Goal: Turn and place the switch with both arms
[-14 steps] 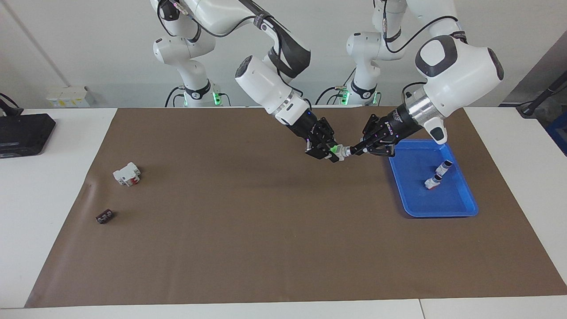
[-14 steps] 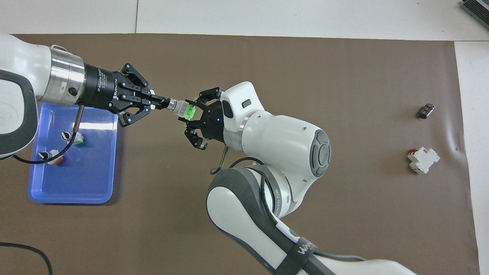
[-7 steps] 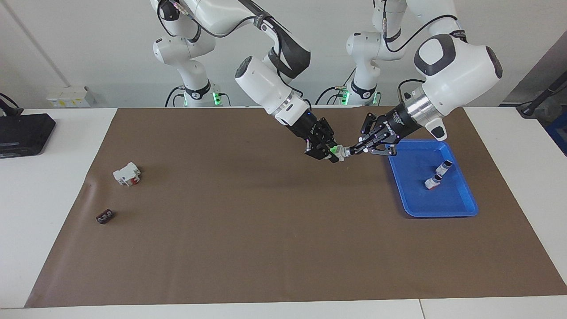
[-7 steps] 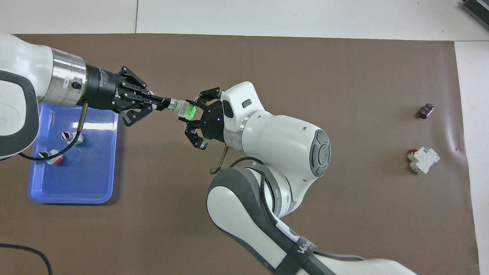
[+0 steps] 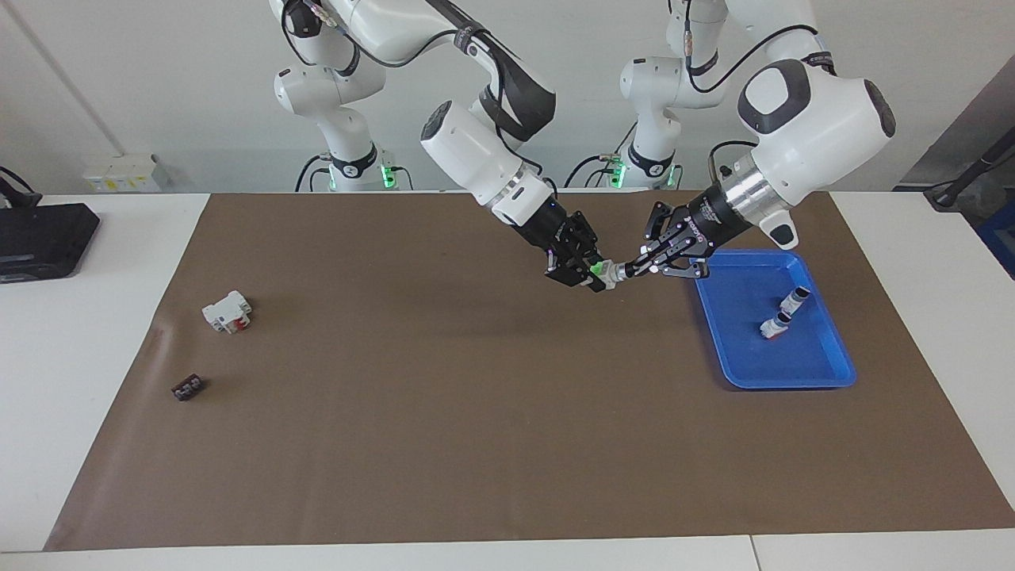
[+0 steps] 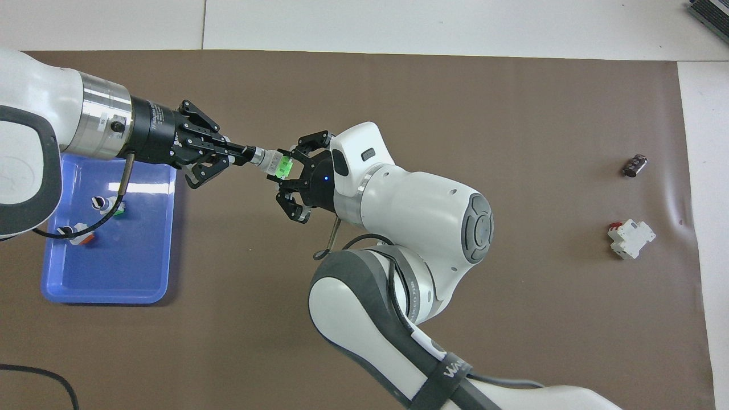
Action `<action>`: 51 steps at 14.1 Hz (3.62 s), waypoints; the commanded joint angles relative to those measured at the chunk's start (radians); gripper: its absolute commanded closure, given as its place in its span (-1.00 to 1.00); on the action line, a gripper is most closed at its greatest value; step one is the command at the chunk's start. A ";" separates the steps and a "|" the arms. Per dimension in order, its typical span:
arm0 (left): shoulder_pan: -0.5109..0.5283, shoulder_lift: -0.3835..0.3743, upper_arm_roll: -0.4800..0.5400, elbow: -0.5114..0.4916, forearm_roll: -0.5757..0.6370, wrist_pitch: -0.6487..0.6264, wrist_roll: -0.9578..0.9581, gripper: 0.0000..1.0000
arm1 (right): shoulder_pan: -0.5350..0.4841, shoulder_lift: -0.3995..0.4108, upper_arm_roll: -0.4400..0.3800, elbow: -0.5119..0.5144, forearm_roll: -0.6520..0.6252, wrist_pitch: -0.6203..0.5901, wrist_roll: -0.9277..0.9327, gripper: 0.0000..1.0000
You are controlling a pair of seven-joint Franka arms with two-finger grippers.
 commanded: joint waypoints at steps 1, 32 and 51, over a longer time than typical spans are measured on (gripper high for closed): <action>-0.028 0.001 0.011 -0.014 0.029 0.046 -0.018 1.00 | -0.004 -0.021 0.012 -0.001 -0.021 0.001 0.062 1.00; -0.042 0.001 0.011 -0.016 0.058 0.069 -0.085 1.00 | -0.006 -0.021 0.014 -0.001 -0.027 0.005 0.104 -1.00; 0.270 -0.068 0.022 -0.373 0.620 0.420 0.898 1.00 | -0.480 -0.006 -0.118 0.000 -0.398 -0.163 0.341 -1.00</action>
